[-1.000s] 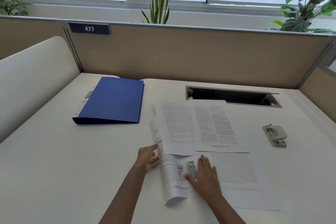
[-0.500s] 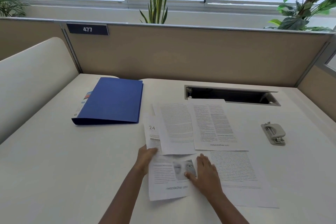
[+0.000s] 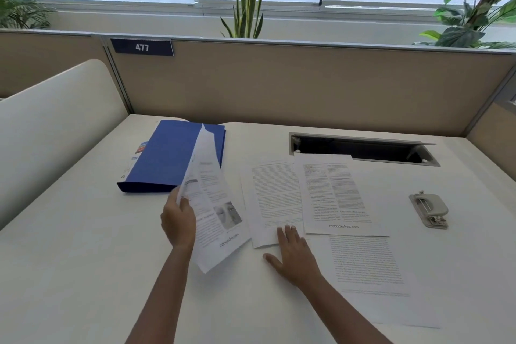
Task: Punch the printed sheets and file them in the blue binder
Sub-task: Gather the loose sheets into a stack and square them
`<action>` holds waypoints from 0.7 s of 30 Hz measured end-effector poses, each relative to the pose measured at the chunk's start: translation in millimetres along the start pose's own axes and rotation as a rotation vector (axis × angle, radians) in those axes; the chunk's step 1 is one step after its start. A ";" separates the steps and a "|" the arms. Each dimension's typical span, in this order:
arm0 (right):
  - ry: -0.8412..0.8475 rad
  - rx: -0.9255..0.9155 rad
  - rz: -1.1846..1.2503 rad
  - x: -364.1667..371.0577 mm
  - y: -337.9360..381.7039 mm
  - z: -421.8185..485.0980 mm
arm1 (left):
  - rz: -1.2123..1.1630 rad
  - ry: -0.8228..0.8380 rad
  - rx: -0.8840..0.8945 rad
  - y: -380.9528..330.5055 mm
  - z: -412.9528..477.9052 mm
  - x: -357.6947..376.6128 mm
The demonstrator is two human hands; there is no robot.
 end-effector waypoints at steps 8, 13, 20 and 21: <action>-0.220 0.131 -0.039 7.5 6.4 -7.3 | -0.518 -0.092 -0.213 -0.4 23.6 -14.8; -0.238 0.184 -0.046 15.3 14.6 -5.6 | -0.614 0.002 -0.348 9.1 14.1 2.7; -0.379 0.058 -0.052 -32.9 8.8 -11.4 | -0.808 0.307 -0.672 29.0 -0.8 24.8; -0.437 0.022 0.095 -42.1 1.7 -11.3 | -0.850 0.366 -0.724 30.5 -3.1 27.0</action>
Point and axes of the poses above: each hand's wrist, its own z-axis towards the middle knuckle, its own x-axis out of the palm, y = z × x, the point moved 6 cm from there along z, towards the middle knuckle, and after that the axes turned 2 degrees about -x, right-handed, at the moved point
